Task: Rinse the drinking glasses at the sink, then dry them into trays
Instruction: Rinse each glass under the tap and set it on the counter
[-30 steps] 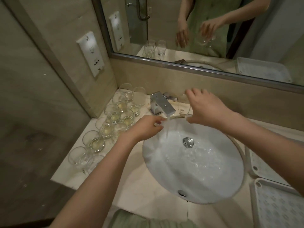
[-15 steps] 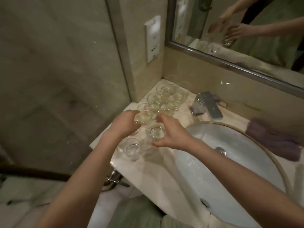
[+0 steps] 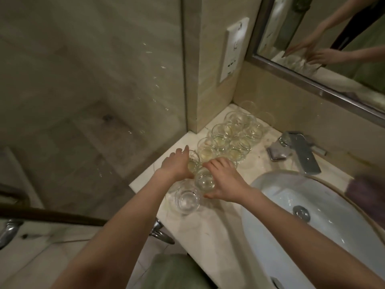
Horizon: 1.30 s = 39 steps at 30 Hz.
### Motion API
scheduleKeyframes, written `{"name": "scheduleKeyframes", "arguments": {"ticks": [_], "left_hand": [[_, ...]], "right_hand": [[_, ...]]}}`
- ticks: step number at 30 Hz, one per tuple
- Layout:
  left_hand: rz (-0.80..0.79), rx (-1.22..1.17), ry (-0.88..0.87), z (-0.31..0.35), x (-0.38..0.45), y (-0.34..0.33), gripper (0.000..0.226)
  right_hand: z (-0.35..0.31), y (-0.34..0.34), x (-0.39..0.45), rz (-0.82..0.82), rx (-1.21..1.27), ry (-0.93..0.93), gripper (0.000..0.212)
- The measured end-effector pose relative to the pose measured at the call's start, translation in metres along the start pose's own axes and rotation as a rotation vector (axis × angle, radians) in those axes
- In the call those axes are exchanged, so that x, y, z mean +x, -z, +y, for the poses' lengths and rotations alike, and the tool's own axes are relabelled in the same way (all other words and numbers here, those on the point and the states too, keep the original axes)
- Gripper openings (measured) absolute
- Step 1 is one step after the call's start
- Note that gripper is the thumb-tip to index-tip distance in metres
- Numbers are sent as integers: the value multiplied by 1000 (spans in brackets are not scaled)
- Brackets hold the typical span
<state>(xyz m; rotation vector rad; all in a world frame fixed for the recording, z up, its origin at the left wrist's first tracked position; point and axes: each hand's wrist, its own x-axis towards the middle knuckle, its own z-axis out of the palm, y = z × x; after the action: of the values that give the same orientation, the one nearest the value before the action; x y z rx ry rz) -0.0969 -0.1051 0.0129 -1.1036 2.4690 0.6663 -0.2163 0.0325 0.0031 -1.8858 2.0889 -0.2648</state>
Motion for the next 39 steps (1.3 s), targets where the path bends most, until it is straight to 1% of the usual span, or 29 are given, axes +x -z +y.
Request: {"name": "scheduleKeyframes", "arguments": {"ticks": [2,6,14,16,18,20,23,25,26,29,31,36,39], "left_hand": [[19,-35,-11,0,3,-3,101],[56,-117,-30,0,10,-3,82],[79,-83,-46,3,10,7,77],[99,-57,-52,6,4,18,76],[125,-18,-59,11,-4,33,75],[159,32,-84,19,-15,50,76],[214,61,-159,40,-31,71,84],[214,-1,-226,59,-39,80,90],[201,-46,-258,69,-41,81,91],[110,-192,-335,104,-39,71,90],[50,-255,-370,126,-32,54,89],[-134,-369,-408,173,-7,-1,89],[-282,-415,-398,190,7,-32,94]], "right_hand": [[4,-4,2,-3,-29,1,88],[8,-9,4,-53,-81,8,89],[7,-12,6,-93,-212,22,91],[7,-10,4,-93,-188,25,92],[7,-2,1,-97,-136,11,94],[8,10,-7,-59,-15,-32,90],[16,33,-23,127,339,-178,82],[23,47,-33,245,488,-242,79],[26,53,-39,260,506,-259,79],[39,62,-57,232,520,-307,80],[51,60,-74,243,558,-387,80],[78,36,-116,269,608,-604,73],[92,17,-132,255,613,-718,73]]}}
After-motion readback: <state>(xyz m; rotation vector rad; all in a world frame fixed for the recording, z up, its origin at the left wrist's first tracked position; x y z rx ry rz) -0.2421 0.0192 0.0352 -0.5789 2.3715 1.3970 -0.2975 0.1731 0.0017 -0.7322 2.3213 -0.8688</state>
